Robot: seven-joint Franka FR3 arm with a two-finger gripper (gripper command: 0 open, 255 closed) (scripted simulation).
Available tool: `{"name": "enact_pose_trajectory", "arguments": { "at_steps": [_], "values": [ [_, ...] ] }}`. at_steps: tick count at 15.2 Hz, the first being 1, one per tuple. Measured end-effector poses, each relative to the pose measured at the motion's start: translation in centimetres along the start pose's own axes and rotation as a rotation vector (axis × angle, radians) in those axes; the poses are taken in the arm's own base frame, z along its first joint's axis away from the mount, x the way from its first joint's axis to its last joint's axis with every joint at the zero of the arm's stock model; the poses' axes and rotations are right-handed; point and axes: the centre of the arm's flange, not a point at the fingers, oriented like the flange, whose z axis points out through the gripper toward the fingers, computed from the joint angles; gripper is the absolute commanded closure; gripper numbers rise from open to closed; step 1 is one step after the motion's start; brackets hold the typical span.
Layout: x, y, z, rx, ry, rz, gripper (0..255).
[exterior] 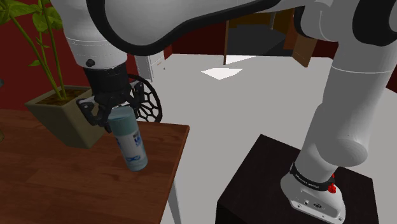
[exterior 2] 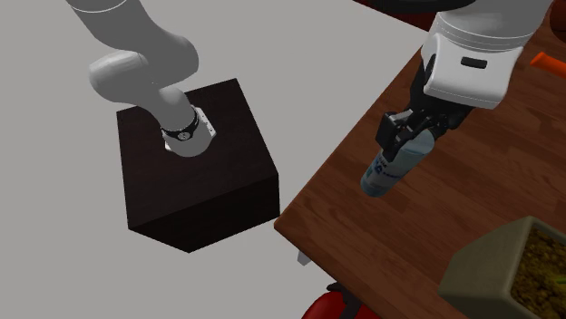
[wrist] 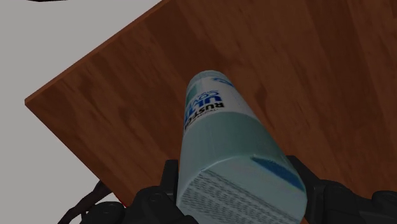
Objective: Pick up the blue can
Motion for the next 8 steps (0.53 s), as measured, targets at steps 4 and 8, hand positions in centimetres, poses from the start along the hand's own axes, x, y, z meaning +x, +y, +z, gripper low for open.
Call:
{"name": "enact_pose_trajectory", "arguments": {
  "at_steps": [4,8],
  "values": [
    [0.2,0.0,-0.9,0.0,-0.002,-0.001,255],
    [0.4,-0.1,-3.0,0.0,-0.002,0.0,255]
  ]
}}
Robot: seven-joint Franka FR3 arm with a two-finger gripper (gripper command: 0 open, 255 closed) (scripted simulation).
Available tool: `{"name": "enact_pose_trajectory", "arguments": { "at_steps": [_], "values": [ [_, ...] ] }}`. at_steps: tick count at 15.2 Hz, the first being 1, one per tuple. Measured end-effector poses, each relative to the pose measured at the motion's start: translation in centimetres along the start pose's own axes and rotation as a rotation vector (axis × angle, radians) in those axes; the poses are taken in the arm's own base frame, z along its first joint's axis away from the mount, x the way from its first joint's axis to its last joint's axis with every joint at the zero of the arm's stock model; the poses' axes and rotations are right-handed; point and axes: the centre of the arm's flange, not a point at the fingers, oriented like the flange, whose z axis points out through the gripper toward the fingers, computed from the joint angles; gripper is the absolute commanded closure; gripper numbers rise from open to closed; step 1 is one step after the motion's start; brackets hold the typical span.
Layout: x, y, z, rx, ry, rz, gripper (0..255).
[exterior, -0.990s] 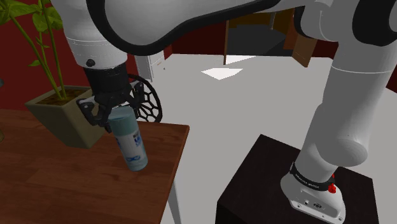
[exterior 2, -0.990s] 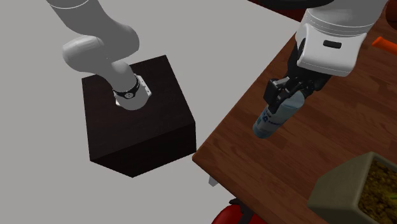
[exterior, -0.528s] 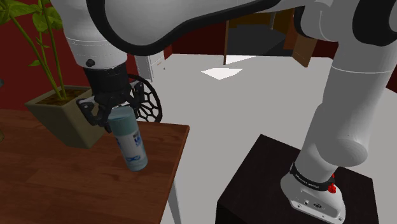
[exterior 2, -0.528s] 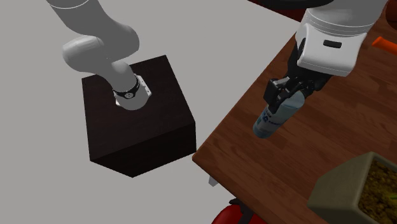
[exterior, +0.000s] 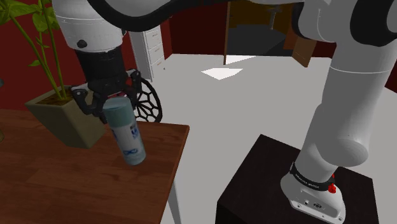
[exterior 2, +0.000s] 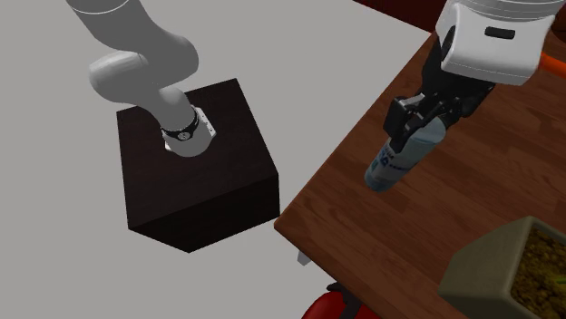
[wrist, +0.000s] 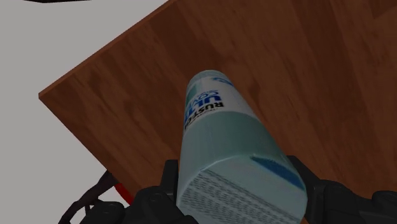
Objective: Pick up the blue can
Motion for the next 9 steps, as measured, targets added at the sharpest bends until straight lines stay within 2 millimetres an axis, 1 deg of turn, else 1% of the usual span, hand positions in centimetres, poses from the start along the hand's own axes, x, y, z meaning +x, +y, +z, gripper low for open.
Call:
{"name": "enact_pose_trajectory", "arguments": {
  "at_steps": [9],
  "values": [
    [0.6,0.2,-4.5,0.0,0.0,0.0,255]
  ]
}}
